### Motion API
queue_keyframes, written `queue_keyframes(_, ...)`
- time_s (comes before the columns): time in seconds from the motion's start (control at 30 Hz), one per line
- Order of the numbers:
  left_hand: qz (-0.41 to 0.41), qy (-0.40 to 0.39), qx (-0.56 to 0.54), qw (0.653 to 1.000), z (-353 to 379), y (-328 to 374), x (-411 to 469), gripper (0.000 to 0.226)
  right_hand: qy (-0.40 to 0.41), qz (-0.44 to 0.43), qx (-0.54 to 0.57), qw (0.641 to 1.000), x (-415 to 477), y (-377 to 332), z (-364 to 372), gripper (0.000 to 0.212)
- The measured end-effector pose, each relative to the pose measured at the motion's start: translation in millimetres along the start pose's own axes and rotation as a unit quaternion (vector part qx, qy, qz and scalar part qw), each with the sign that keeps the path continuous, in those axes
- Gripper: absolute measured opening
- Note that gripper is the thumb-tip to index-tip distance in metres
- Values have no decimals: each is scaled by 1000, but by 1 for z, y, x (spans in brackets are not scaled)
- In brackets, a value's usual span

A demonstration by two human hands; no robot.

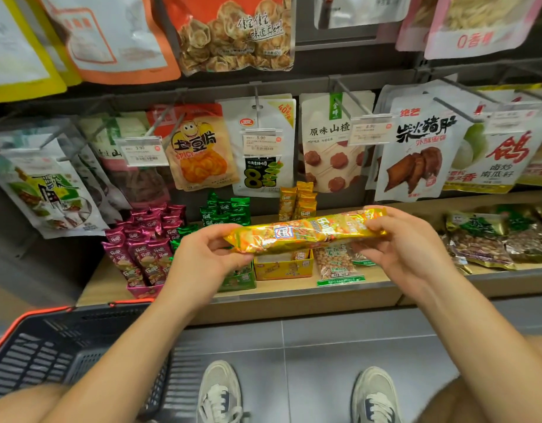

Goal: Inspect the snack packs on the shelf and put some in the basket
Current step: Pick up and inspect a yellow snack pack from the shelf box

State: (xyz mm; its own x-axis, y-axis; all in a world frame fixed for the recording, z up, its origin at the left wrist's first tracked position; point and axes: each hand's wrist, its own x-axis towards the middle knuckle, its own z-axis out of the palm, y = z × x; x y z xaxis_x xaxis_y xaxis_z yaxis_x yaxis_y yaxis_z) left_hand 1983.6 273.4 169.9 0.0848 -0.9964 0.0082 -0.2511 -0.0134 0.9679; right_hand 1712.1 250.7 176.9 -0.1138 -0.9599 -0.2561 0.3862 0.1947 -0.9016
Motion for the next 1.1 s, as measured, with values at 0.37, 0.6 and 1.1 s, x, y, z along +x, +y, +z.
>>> queue_keyframes(0.37,47,122,85,988,-8,1,4,35,-20,1,-144,989,-1,14,4,18)
queue_keyframes(0.6,-43,-12,-154,987,-16,5,7,46,-94,-16,-237,967,-9,18,8,24)
queue_keyframes(1.1,-23,79,-18,996,-21,3,20,18,-303,8,-342,889,-21,26,18,31)
